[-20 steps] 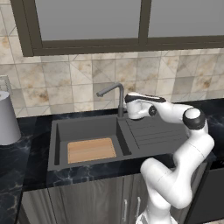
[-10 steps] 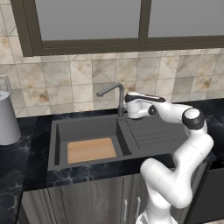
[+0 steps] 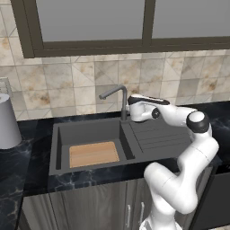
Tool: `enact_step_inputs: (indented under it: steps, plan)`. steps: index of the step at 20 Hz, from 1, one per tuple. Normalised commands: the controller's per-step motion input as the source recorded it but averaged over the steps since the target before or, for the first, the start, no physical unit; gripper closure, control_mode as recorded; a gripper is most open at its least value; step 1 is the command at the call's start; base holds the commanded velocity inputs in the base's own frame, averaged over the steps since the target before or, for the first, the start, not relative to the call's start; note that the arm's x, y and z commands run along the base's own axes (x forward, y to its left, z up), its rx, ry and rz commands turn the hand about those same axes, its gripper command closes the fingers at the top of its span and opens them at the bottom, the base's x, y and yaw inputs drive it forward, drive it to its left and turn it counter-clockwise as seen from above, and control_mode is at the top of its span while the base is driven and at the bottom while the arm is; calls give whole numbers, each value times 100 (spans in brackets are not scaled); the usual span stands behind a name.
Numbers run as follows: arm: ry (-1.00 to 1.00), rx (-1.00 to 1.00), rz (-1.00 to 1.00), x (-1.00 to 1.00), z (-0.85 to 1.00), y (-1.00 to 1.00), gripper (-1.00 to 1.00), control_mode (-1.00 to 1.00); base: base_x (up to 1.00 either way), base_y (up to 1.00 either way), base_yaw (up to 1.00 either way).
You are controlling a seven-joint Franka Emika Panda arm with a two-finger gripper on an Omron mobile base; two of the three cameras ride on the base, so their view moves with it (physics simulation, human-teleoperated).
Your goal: Turn on the sink faucet with hot water and rinse the cutting board for ten seconds, then turn off the faucet. Push the cutting board to reach the water if necessary.
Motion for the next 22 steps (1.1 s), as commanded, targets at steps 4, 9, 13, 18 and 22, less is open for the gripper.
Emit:
enact_step_inputs:
  steps: [4, 9, 13, 18, 22]
  plan:
    - [0, 0, 0, 3, 0, 0, -100, -100, 0, 0, 0]
    - [0, 0, 0, 2, 0, 0, -100, -100, 0, 0, 0]
    - [0, 0, 0, 0, 0, 0, -100, -100, 0, 0, 0]
    - [0, 0, 0, 0, 0, 0, -100, -100, 0, 0, 0]
    - [0, 0, 0, 0, 0, 0, -100, -100, 0, 0, 0]
